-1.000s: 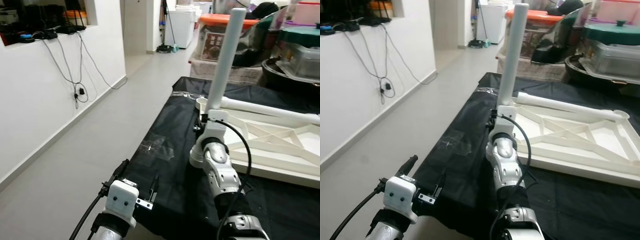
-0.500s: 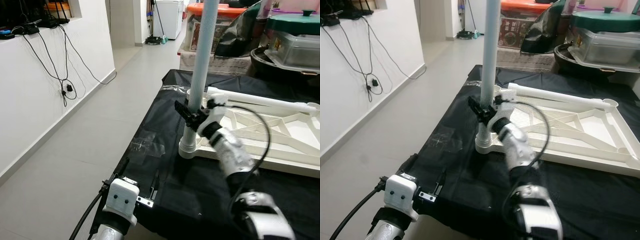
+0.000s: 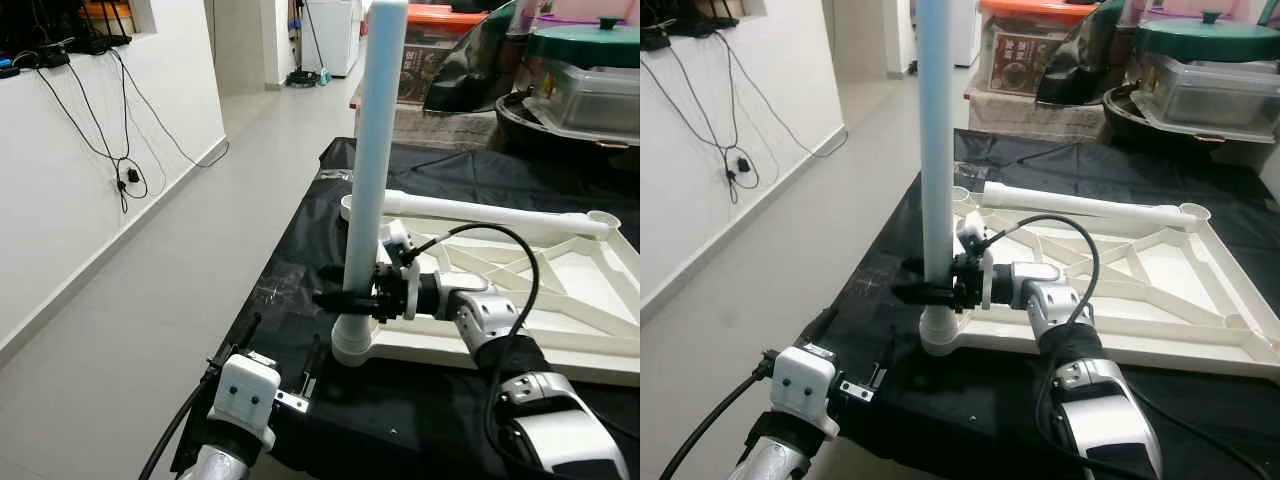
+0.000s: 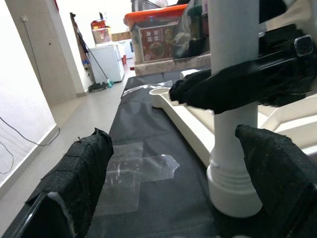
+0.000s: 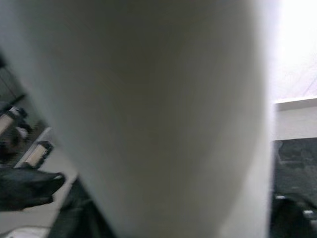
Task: Building children table
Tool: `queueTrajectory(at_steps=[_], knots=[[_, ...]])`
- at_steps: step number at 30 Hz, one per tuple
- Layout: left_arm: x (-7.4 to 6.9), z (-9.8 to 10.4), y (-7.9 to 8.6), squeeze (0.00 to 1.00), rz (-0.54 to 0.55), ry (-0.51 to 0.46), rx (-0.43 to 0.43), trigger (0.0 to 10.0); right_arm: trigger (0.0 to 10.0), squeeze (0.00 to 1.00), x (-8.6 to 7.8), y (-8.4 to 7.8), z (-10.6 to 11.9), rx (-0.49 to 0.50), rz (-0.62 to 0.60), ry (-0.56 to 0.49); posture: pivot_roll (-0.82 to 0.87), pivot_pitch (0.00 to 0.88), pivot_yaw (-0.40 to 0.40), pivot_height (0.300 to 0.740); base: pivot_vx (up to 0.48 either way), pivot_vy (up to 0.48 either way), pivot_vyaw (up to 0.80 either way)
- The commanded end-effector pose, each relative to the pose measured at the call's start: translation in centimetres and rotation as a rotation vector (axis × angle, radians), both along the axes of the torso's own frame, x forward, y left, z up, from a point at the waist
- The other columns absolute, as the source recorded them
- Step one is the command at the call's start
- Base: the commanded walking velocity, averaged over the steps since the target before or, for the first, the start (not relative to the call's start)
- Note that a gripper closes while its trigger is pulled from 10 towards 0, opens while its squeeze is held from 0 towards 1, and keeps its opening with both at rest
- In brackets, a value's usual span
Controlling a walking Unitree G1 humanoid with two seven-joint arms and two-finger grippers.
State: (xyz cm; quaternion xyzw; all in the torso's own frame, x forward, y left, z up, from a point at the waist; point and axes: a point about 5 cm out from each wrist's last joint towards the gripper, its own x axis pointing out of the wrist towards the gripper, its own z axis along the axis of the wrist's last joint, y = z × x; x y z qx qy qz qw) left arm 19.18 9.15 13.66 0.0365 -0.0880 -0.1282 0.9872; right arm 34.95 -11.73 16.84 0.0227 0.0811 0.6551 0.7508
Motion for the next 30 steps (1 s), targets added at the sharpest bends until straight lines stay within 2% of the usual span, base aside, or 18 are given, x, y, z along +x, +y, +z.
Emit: queueTrajectory(at_steps=[1, 3, 7, 8, 10, 11, 12, 14, 15, 16, 18, 19, 21, 22, 24, 28, 29, 30], knots=[[0.0, -0.4, 0.0, 0.00, 0.000, 0.024, 0.003, 10.0, 0.0, 0.00, 0.1, 0.9, 0.2, -0.006, 0.023, -0.017, 0.10, 0.000, -0.033, 0.740, 0.000, 0.000, 0.00], [0.0, -0.4, 0.0, 0.00, 0.001, 0.024, 0.004, 10.0, 0.0, 0.00, 0.1, 0.9, 0.3, 0.001, 0.023, -0.015, 0.10, 0.000, -0.033, 0.740, 0.000, 0.000, 0.00], [0.0, -0.5, 0.1, 0.00, 0.005, 0.028, 0.008, 10.0, 0.0, 0.00, 0.0, 0.5, -0.1, 0.011, -0.063, -0.053, 0.09, 0.000, -0.029, 0.740, 0.000, 0.000, 0.00], [0.0, -0.6, 0.1, 0.00, 0.004, 0.030, 0.008, 10.0, 0.0, 0.00, 0.5, 0.1, -0.5, 0.038, -0.216, -0.060, 0.09, 0.000, -0.027, 0.740, 0.000, 0.000, 0.00], [0.0, -0.6, 0.1, 0.00, 0.004, 0.031, 0.008, 10.0, 0.0, 0.00, 1.2, -0.4, -0.5, 0.082, -0.435, -0.080, 0.09, 0.000, -0.027, 0.740, 0.000, 0.000, 0.00], [0.0, -0.6, 0.1, 0.00, 0.004, 0.031, 0.008, 10.0, 0.0, 0.00, 1.2, -0.4, -0.5, 0.082, -0.435, -0.080, 0.09, 0.000, -0.027, 0.740, 0.000, 0.000, 0.00], [0.0, -0.6, 0.1, 0.00, 0.004, 0.032, 0.009, 10.0, 0.0, 0.00, 1.5, -0.8, -0.6, 0.098, -0.550, -0.088, 0.09, 0.000, -0.027, 0.740, 0.000, 0.000, 0.00], [-0.1, -0.6, 0.1, 0.00, 0.005, 0.033, 0.009, 10.0, 0.0, 0.00, 2.3, -2.1, -0.6, 0.115, -0.883, -0.128, 0.08, 0.000, -0.025, 0.740, 0.000, 0.000, 0.00], [-0.1, -0.6, 0.1, 0.00, 0.006, 0.033, 0.009, 10.0, 0.0, 0.00, 2.4, -3.3, -0.9, 0.101, -1.070, -0.140, 0.08, 0.000, -0.025, 0.740, 0.000, 0.000, 0.00], [-0.1, -0.6, 0.1, 0.00, 0.006, 0.033, 0.009, 10.0, 0.0, 0.00, 2.4, -3.3, -0.9, 0.101, -1.070, -0.140, 0.08, 0.000, -0.025, 0.740, 0.000, 0.000, 0.00], [-0.1, -0.6, 0.1, 0.00, 0.005, 0.034, 0.010, 10.0, 0.0, 0.00, 1.9, -5.1, -1.7, 0.068, -1.311, -0.141, 0.08, 0.000, -0.026, 0.740, 0.000, 0.000, 0.00], [-0.1, -0.6, 0.1, 0.00, 0.005, 0.034, 0.010, 10.0, 0.0, 0.00, 1.9, -5.1, -1.7, 0.068, -1.311, -0.141, 0.08, 0.000, -0.026, 0.740, 0.000, 0.000, 0.00], [-0.1, -0.6, 0.1, 0.00, 0.004, 0.035, 0.011, 10.0, 0.0, 0.00, 0.4, -6.2, -2.8, 0.017, -1.507, -0.095, 0.08, 0.000, -0.026, 0.740, 0.000, 0.000, 0.00], [-0.1, -0.6, 0.1, 0.00, 0.004, 0.035, 0.011, 10.0, 0.0, 0.00, 0.4, -6.2, -2.8, 0.017, -1.507, -0.095, 0.08, 0.000, -0.026, 0.740, 0.000, 0.000, 0.00], [-0.1, -0.6, 0.1, 0.00, 0.005, 0.036, 0.011, 10.0, 0.0, 0.00, -1.0, -6.0, -4.1, -0.041, -1.625, 0.002, 0.08, 0.000, -0.026, 0.740, 0.000, 0.000, 0.00], [-0.1, -0.6, 0.1, 0.00, 0.005, 0.037, 0.011, 10.0, 0.0, 0.00, -1.4, -5.7, -4.5, -0.056, -1.647, 0.030, 0.08, 0.000, -0.026, 0.740, 0.000, 0.000, 0.00], [-0.1, -0.6, 0.0, 0.00, 0.005, 0.037, 0.011, 10.0, 9.6, 0.00, -1.6, -4.9, -4.7, -0.053, -1.636, 0.048, 0.08, 0.000, -0.023, 0.740, 0.000, 0.000, 0.00], [-0.1, -0.6, 0.0, 0.00, 0.005, 0.037, 0.010, 10.0, 10.0, 0.00, -1.5, -4.1, -4.6, -0.046, -1.618, 0.035, 0.08, 0.000, -0.023, 0.740, 0.000, 0.000, 0.00]])
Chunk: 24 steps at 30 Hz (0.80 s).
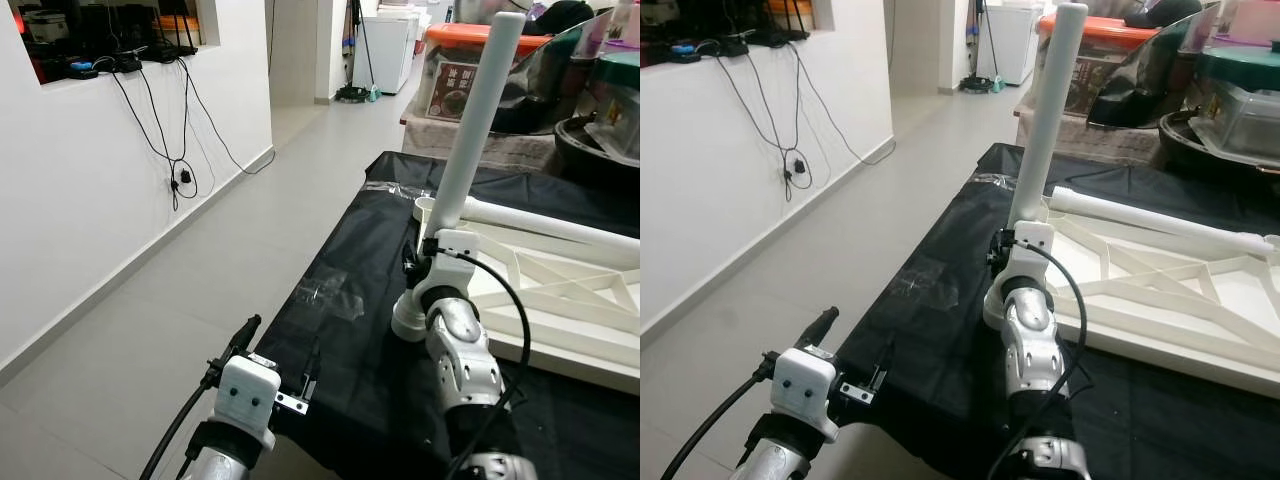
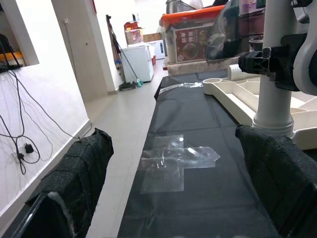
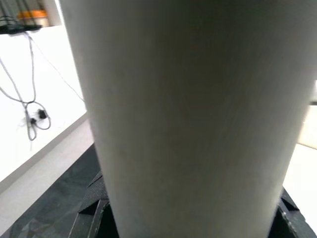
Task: Building children table
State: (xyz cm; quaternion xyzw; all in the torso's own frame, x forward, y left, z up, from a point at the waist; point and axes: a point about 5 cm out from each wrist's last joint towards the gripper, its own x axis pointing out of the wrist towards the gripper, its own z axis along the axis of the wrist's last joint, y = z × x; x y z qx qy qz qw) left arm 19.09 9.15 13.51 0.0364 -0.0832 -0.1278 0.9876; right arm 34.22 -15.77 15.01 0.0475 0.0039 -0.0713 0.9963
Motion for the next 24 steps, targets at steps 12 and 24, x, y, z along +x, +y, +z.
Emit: queueTrajectory(at_steps=[12, 24], knots=[[0.1, -0.6, 0.0, 0.00, 0.005, 0.028, 0.009, 10.0, 10.0, 0.00, 1.4, 1.6, -1.1, -0.017, 0.150, 0.028, 0.07, 0.000, -0.026, 0.740, 0.000, 0.000, 0.00], [0.1, -0.7, -0.1, 0.00, 0.007, 0.031, 0.015, 10.0, 10.0, 0.00, 0.1, 2.9, 0.7, 0.101, 1.146, 0.039, 0.08, 0.000, -0.024, 0.740, 0.000, 0.000, 0.00]])
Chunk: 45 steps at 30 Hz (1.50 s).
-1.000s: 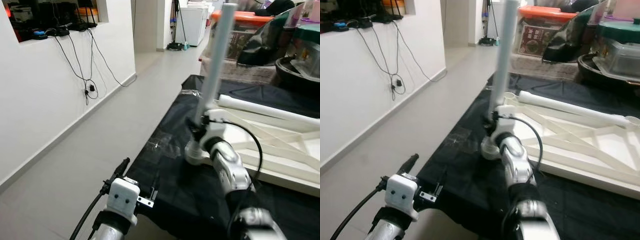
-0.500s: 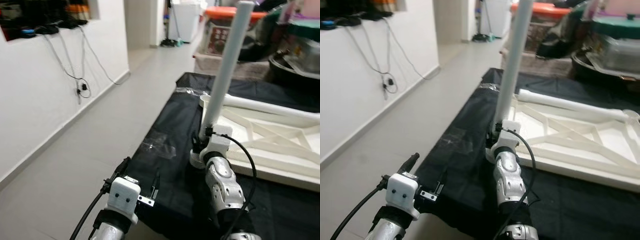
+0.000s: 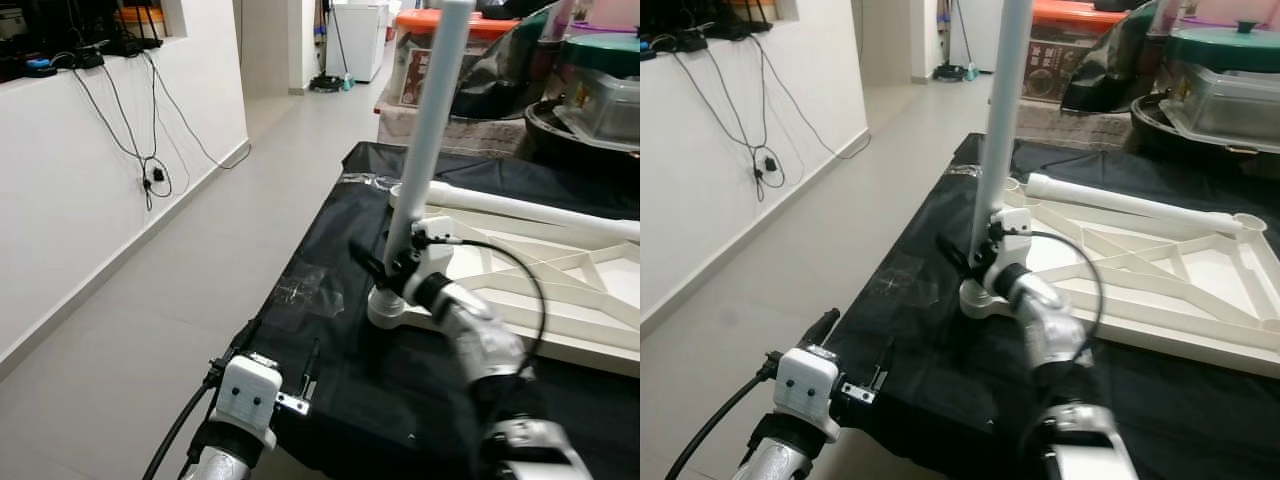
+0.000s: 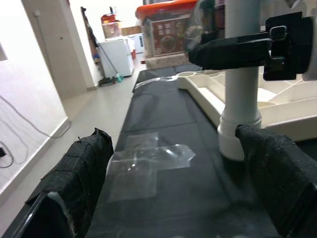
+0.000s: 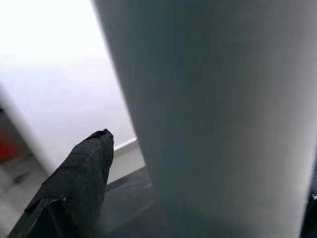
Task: Building children table
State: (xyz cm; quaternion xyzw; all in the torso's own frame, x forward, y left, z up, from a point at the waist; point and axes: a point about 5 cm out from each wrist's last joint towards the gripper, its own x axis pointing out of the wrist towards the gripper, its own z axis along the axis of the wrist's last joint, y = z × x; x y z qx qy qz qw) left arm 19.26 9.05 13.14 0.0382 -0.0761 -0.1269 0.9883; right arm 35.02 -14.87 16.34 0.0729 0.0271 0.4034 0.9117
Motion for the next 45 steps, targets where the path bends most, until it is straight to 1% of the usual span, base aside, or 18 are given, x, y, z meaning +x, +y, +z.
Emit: queueTrajectory(at_steps=[1, 3, 10, 11, 19, 21, 24, 25, 26, 27, 28, 30, 31, 32, 34, 36, 41, 45], knots=[[-0.1, -0.4, 0.1, 0.00, 0.005, 0.017, 0.011, 10.0, 10.0, 0.00, -1.2, 2.0, -0.6, -0.001, 0.284, 0.059, 0.08, 0.000, -0.024, 0.740, 0.000, 0.000, 0.00], [0.0, -0.4, 0.1, 0.00, 0.006, 0.016, 0.012, 10.0, 10.0, 0.00, -1.8, 2.0, -0.8, -0.035, 0.422, 0.076, 0.08, 0.000, -0.024, 0.740, 0.000, 0.000, 0.00], [0.0, -0.4, 0.1, 0.00, 0.004, 0.015, 0.014, 10.0, 10.0, 0.00, -2.0, 2.6, -1.1, -0.076, 0.607, 0.077, 0.09, 0.000, -0.023, 0.740, 0.000, 0.000, 0.00], [0.0, -0.5, 0.1, 0.00, 0.005, 0.018, 0.015, 10.0, 0.0, 0.00, -1.8, 3.2, -0.9, -0.049, 0.656, 0.074, 0.09, 0.000, -0.019, 0.740, 0.000, 0.000, 0.00], [0.1, -0.5, 0.2, 0.00, 0.010, 0.017, 0.018, 10.0, 0.0, 0.00, -2.2, 3.5, -1.0, -0.033, 0.683, 0.031, 0.10, 0.000, -0.028, 0.740, 0.000, 0.000, 0.00], [0.1, -0.5, 0.2, 0.00, 0.009, 0.017, 0.018, 10.0, 0.0, 0.00, -2.1, 3.5, -1.4, -0.040, 0.618, 0.028, 0.10, 0.000, -0.028, 0.740, 0.000, 0.000, 0.00], [0.1, -0.5, 0.3, 0.00, 0.010, 0.019, 0.017, 10.0, 0.0, 0.00, -0.9, 3.6, -2.3, -0.043, 0.331, 0.052, 0.08, 0.000, -0.021, 0.740, 0.000, 0.000, 0.00], [0.1, -0.5, 0.3, 0.00, 0.010, 0.019, 0.017, 10.0, 0.0, 0.00, -0.9, 3.6, -2.3, -0.043, 0.331, 0.052, 0.08, 0.000, -0.021, 0.740, 0.000, 0.000, 0.00], [0.1, -0.5, 0.3, 0.00, 0.009, 0.020, 0.018, 10.0, 0.0, 0.00, -0.3, 3.5, -2.8, -0.037, 0.173, 0.074, 0.08, 0.000, -0.016, 0.740, 0.000, 0.000, 0.00], [0.1, -0.5, 0.3, 0.00, 0.009, 0.020, 0.018, 10.0, 0.0, 0.00, -0.3, 3.5, -2.8, -0.037, 0.173, 0.074, 0.08, 0.000, -0.016, 0.740, 0.000, 0.000, 0.00], [0.1, -0.6, 0.3, 0.00, 0.009, 0.022, 0.018, 10.0, 0.0, 0.00, 0.0, 3.5, -3.1, -0.034, 0.071, 0.091, 0.08, 0.000, -0.016, 0.740, 0.000, 0.000, 0.00], [0.1, -0.6, 0.2, 0.00, 0.003, 0.023, 0.021, 10.0, 0.0, 0.00, 0.7, 1.4, -3.7, -0.097, -0.426, 0.081, 0.07, 0.000, -0.017, 0.740, 0.000, 0.000, 0.00], [0.1, -0.6, 0.2, 0.00, 0.003, 0.023, 0.021, 10.0, 0.0, 0.00, 0.7, 1.4, -3.7, -0.097, -0.426, 0.081, 0.07, 0.000, -0.017, 0.740, 0.000, 0.000, 0.00], [0.1, -0.6, 0.2, 0.00, 0.002, 0.023, 0.022, 10.0, 0.0, 0.00, 0.6, 0.2, -3.8, -0.122, -0.603, 0.076, 0.07, 0.000, -0.017, 0.740, 0.000, 0.000, 0.00], [0.1, -0.6, 0.2, 0.00, 0.002, 0.023, 0.022, 10.0, 0.0, 0.00, 0.6, 0.2, -3.8, -0.122, -0.603, 0.076, 0.07, 0.000, -0.017, 0.740, 0.000, 0.000, 0.00], [0.1, -0.6, 0.2, 0.00, 0.005, 0.022, 0.023, 10.0, 0.0, 0.00, -1.2, -1.7, -4.0, -0.146, -0.913, 0.086, 0.07, 0.000, -0.017, 0.740, 0.000, 0.000, 0.00], [0.1, -0.5, 0.1, 0.00, 0.005, 0.021, 0.022, 10.0, 0.0, 0.00, -2.6, -1.8, -5.2, -0.154, -1.042, 0.208, 0.07, 0.000, -0.019, 0.740, 0.000, 0.000, 0.00], [0.1, -0.5, 0.2, 0.00, 0.008, 0.022, 0.022, 10.0, 0.0, 0.00, -2.3, -1.0, -4.9, -0.138, -1.042, 0.207, 0.07, 0.000, -0.019, 0.740, 0.000, 0.000, 0.00]])
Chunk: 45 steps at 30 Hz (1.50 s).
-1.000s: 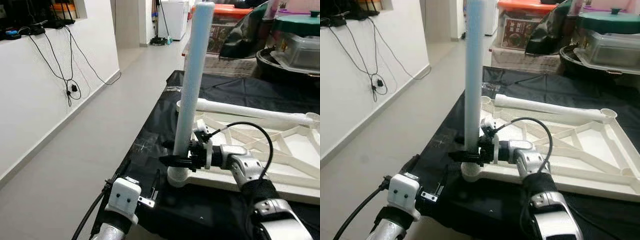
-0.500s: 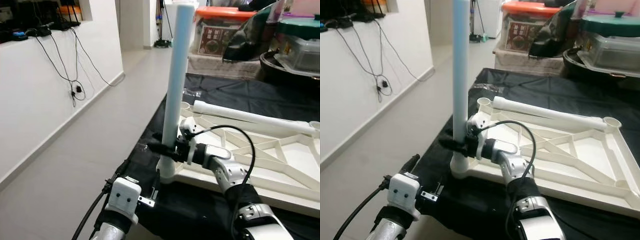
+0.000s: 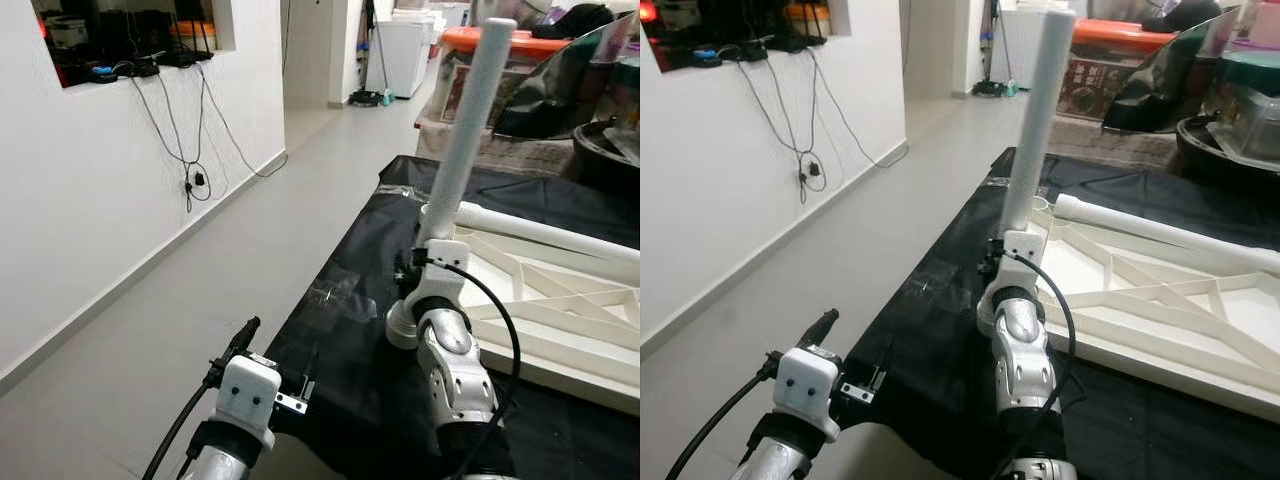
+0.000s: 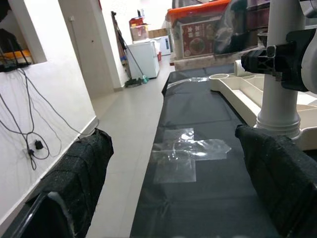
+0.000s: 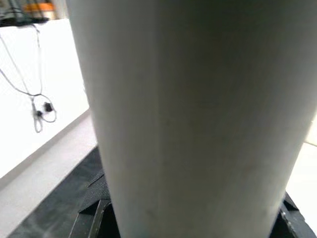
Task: Building children table
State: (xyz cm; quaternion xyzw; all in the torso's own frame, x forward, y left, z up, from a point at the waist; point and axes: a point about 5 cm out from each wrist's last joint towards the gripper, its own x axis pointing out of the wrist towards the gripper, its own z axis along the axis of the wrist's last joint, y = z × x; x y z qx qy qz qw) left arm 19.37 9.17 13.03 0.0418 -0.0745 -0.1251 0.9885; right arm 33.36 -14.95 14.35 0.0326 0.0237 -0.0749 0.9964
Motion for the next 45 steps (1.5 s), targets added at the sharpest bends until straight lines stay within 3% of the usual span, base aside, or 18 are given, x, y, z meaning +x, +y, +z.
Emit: queueTrajectory(at_steps=[1, 2, 3, 4, 5, 7, 11, 12, 16, 21, 26, 29, 30, 35, 36, 39, 40, 45], knots=[[0.0, -0.4, 0.1, 0.00, 0.006, 0.021, 0.014, 10.0, 3.4, 0.00, -0.3, -0.4, -2.5, 0.057, -0.058, 0.132, 0.07, 0.000, -0.019, 0.740, 0.000, 0.000, 0.00], [0.0, -0.5, 0.1, 0.00, 0.007, 0.022, 0.013, 10.0, 3.4, 0.00, -0.1, -0.1, -2.3, 0.056, -0.046, 0.114, 0.07, 0.000, -0.019, 0.740, 0.000, 0.000, 0.00], [0.0, -0.5, 0.1, 0.00, 0.008, 0.022, 0.013, 10.0, 10.0, 0.00, 0.2, 0.2, -2.0, 0.052, -0.028, 0.099, 0.08, 0.000, -0.022, 0.740, 0.000, 0.000, 0.00], [0.0, -0.5, 0.1, 0.00, 0.008, 0.022, 0.013, 10.0, 10.0, 0.00, 0.2, 0.2, -2.0, 0.052, -0.028, 0.099, 0.08, 0.000, -0.022, 0.740, 0.000, 0.000, 0.00], [0.0, -0.5, 0.1, 0.00, 0.008, 0.022, 0.013, 10.0, 10.0, 0.96, 0.5, 0.6, -1.6, 0.056, 0.001, 0.069, 0.08, 0.000, -0.022, 0.740, 0.000, 0.000, 0.00], [0.0, -0.5, 0.1, 0.00, 0.009, 0.023, 0.012, 10.0, 10.0, 1.00, 0.7, 1.3, -1.0, 0.069, 0.031, 0.029, 0.08, 0.000, -0.022, 0.740, 0.000, 0.000, 0.00], [0.0, -0.5, 0.1, 0.00, 0.010, 0.025, 0.011, 10.0, 10.0, 1.00, 1.3, 2.5, 0.1, 0.112, 0.183, -0.051, 0.08, 0.000, -0.022, 0.740, 0.000, 0.000, 0.00], [0.0, -0.5, 0.1, 0.00, 0.010, 0.026, 0.012, 10.0, 10.0, 0.00, 1.4, 2.9, 0.5, 0.158, 0.255, -0.070, 0.08, 0.000, -0.022, 0.740, 0.000, 0.000, 0.00], [0.0, -0.5, 0.1, 0.00, 0.010, 0.027, 0.011, 10.0, 10.0, 0.00, 1.6, 3.1, 1.0, 0.179, 0.327, -0.101, 0.07, 0.000, -0.018, 0.740, 0.000, 0.000, 0.00], [0.0, -0.5, 0.1, 0.00, 0.013, 0.027, 0.012, 10.0, 10.0, 0.00, 1.6, 3.6, 2.6, 0.233, 0.961, -0.094, 0.07, 0.000, -0.018, 0.740, 0.000, 0.000, 0.00], [0.1, -0.5, 0.1, 0.00, 0.011, 0.027, 0.013, 10.0, 10.0, 0.00, 1.0, 3.3, 2.3, 0.178, 1.159, -0.021, 0.07, 0.000, -0.018, 0.740, 0.000, 0.000, 0.00], [0.0, -0.5, 0.1, 0.00, 0.010, 0.028, 0.013, 10.0, 10.0, 0.00, 0.6, 3.3, 1.8, 0.146, 1.346, 0.061, 0.08, 0.000, -0.021, 0.740, 0.000, 0.000, 0.00], [0.0, -0.5, 0.1, 0.00, 0.011, 0.028, 0.013, 10.0, 10.0, 0.00, 0.1, 3.5, 1.5, 0.111, 1.512, 0.109, 0.08, 0.000, -0.021, 0.740, 0.000, 0.000, 0.00], [0.0, -0.5, 0.1, 0.00, 0.016, 0.029, 0.015, 10.0, 10.0, 0.00, 0.2, 4.6, 1.4, 0.100, 1.635, 0.136, 0.08, 0.000, -0.021, 0.740, 0.000, 0.000, 0.00], [0.0, -0.5, 0.1, 0.00, 0.017, 0.029, 0.015, 10.0, 3.0, 0.00, 0.2, 4.8, 1.4, 0.103, 1.657, 0.138, 0.11, 0.000, -0.027, 0.740, 0.000, 0.000, 0.00], [0.0, -0.5, 0.2, 0.00, 0.018, 0.029, 0.016, 10.0, 3.0, 0.00, 0.2, 5.0, 1.5, 0.111, 1.674, 0.134, 0.11, 0.000, -0.027, 0.740, 0.000, 0.000, 0.00], [0.0, -0.6, 0.2, 0.00, 0.019, 0.030, 0.016, 10.0, 0.0, 0.00, 0.4, 5.1, 1.8, 0.111, 1.675, 0.107, 0.11, 0.000, -0.027, 0.740, 0.000, 0.000, 0.00], [-0.1, -0.6, 0.2, 0.00, 0.020, 0.032, 0.017, 10.0, 0.0, 0.00, 0.9, 5.4, 2.0, 0.111, 1.577, 0.050, 0.10, 0.000, -0.025, 0.740, 0.000, 0.000, 0.00]])
